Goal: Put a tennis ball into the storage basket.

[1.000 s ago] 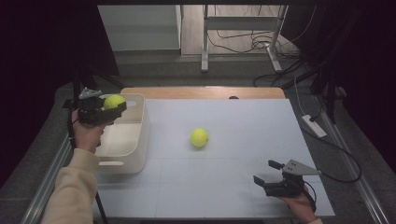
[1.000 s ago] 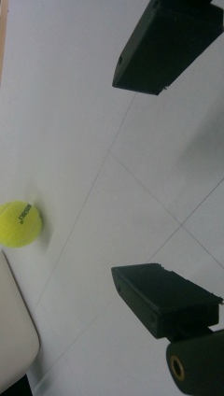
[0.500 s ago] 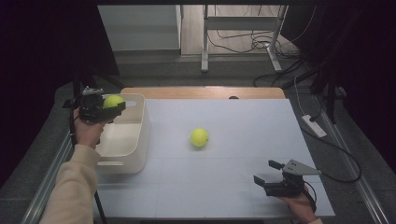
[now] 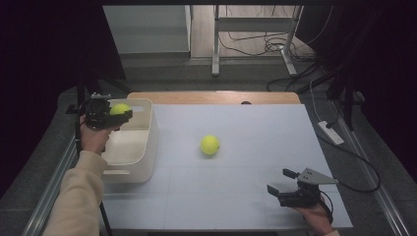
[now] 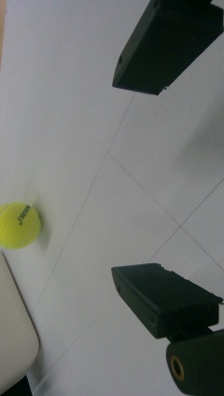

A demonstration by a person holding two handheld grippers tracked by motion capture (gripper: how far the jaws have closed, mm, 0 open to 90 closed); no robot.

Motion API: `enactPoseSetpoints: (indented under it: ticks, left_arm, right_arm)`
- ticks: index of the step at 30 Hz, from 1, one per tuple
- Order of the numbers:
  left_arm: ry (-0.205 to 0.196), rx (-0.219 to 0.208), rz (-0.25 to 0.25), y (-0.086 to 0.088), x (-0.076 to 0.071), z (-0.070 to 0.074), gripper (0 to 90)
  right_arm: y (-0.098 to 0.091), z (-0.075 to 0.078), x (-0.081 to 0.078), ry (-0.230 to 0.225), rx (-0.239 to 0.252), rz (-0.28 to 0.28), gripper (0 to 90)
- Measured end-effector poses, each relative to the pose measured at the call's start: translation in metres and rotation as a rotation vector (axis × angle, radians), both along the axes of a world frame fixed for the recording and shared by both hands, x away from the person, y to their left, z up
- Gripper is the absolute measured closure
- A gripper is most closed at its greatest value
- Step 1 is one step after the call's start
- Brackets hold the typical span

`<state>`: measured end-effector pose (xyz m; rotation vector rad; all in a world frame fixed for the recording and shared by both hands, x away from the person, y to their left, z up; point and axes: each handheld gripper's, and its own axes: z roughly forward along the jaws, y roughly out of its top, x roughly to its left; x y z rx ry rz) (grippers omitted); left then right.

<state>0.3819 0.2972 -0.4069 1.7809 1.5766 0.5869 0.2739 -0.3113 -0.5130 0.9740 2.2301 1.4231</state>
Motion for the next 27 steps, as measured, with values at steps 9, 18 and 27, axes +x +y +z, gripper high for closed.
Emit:
enactPoseSetpoints:
  ticks: [9,18,27]
  left_arm:
    - [0.011,0.002,0.006,0.0006,0.0018,-0.0023,26.7]
    - [0.014,0.007,0.019,0.0024,0.0021,-0.0027,26.6]
    - [0.021,-0.003,0.013,0.0028,0.0018,-0.0029,22.9]
  right_arm:
    - [0.0001,0.0,0.0,0.0,0.0,-0.001,8.9]
    - [0.0,0.0,0.0001,0.0,0.0,-0.002,8.9]
    - [0.0002,-0.0001,0.0,0.0,-0.002,-0.001,8.9]
